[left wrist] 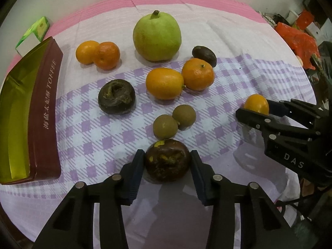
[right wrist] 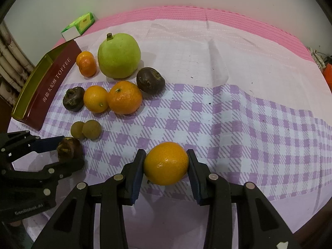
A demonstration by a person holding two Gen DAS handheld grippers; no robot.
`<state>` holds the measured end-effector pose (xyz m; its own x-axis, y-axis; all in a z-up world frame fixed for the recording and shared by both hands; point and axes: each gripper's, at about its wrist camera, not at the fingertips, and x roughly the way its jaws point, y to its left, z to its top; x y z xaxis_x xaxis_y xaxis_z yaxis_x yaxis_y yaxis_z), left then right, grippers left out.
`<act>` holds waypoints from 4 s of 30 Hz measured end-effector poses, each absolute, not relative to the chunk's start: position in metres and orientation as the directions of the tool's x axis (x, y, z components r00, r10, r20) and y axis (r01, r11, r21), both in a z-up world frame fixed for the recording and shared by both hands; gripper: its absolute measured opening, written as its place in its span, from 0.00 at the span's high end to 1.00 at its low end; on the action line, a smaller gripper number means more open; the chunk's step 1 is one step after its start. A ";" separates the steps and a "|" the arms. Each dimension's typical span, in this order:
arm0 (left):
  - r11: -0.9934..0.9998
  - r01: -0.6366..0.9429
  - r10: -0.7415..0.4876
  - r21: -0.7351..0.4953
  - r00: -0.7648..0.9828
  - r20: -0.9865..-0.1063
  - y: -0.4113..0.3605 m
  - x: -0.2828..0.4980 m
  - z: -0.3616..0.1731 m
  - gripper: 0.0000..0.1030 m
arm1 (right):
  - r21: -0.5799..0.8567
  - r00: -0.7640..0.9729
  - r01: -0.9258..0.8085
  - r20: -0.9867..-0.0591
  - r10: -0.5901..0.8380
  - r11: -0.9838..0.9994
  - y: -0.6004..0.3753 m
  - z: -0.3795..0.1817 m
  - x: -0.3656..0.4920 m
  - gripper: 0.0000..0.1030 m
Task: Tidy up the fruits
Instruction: 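Close the left gripper on the dark brown fruit and lift it, then carry the dark fruit into the tin with the left gripper and release, then carry the orange into the tin with the right gripper and release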
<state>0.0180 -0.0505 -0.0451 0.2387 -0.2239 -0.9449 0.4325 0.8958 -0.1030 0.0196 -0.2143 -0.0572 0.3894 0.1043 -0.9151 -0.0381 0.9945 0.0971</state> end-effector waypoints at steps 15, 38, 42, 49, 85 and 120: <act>0.910 0.407 -0.240 -0.086 0.346 -0.907 -0.016 0.025 0.001 0.57 | 0.088 0.391 -0.033 -0.915 0.094 0.996 -0.214 -0.059 0.020 0.64; 0.998 0.014 0.050 0.059 0.363 -0.931 0.153 0.106 -0.028 0.57 | 0.047 0.392 -0.034 -0.918 0.057 0.998 -0.209 -0.060 0.022 0.64; 0.998 0.010 0.048 0.055 0.348 -0.936 0.159 0.106 -0.033 0.57 | 0.047 0.393 -0.035 -0.918 0.057 0.998 -0.208 -0.059 0.022 0.64; 0.998 0.003 0.064 0.069 0.309 -0.949 0.154 0.109 -0.045 0.56 | 0.047 0.390 -0.035 -0.919 0.057 0.998 -0.208 -0.059 0.023 0.64; 0.944 -0.330 0.172 -0.012 0.522 -0.836 0.225 0.052 0.027 0.22 | 0.107 0.412 -0.479 -0.849 0.331 0.871 0.020 0.012 0.114 0.64; 0.937 -0.348 0.181 0.006 0.471 -0.864 0.230 0.062 0.012 0.22 | -0.094 0.378 -0.579 -0.911 0.164 0.810 0.096 -0.048 0.153 0.64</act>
<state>0.0617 0.2299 0.0116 0.4706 0.1806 -0.8637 -0.3480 0.9375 0.0064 0.1530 0.0964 -0.0475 0.3775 0.1644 -0.9113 -0.5789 0.8100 -0.0937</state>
